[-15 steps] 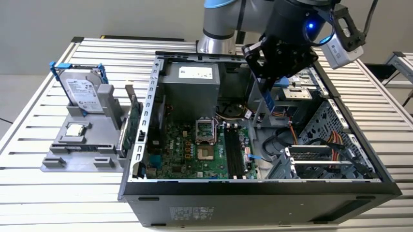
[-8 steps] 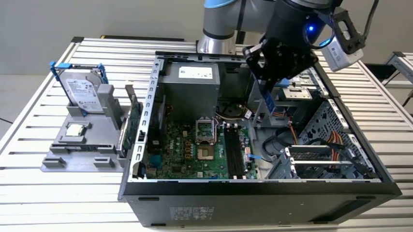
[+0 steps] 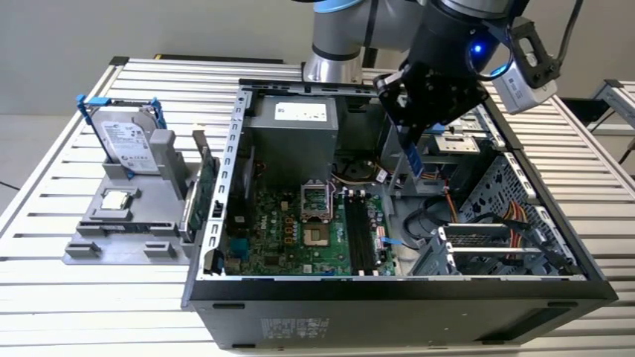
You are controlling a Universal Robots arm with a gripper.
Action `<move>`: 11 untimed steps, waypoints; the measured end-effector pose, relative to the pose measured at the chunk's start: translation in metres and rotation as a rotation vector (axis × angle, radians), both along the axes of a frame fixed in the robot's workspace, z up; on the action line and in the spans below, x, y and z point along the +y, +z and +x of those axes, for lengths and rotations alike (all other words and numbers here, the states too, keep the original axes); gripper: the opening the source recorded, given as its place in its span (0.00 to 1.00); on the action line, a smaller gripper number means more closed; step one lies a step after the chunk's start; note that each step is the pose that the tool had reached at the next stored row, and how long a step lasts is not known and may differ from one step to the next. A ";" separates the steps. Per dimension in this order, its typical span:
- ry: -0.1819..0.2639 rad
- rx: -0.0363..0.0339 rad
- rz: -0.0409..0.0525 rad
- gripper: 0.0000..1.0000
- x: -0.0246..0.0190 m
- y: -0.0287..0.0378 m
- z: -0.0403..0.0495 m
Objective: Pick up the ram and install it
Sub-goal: 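Insert the ram into the slot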
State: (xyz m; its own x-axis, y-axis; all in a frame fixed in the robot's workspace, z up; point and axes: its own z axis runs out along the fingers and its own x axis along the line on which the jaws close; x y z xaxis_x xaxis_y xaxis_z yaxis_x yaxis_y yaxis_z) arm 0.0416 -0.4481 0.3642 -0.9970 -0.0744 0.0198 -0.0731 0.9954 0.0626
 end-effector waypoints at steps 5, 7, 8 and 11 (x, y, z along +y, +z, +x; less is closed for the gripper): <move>0.000 0.0000 0.0000 0.00 0.0000 -0.0026 0.0004; 0.000 0.0000 0.0000 0.00 0.0000 -0.0036 0.0005; 0.000 0.0000 -0.0001 0.00 0.0000 -0.0041 0.0005; 0.000 0.0000 0.0000 0.00 0.0000 -0.0055 0.0007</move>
State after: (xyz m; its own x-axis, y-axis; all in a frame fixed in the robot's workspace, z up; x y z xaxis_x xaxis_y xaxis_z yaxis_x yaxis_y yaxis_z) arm 0.0422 -0.4481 0.3587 -0.9970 -0.0742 0.0198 -0.0728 0.9954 0.0625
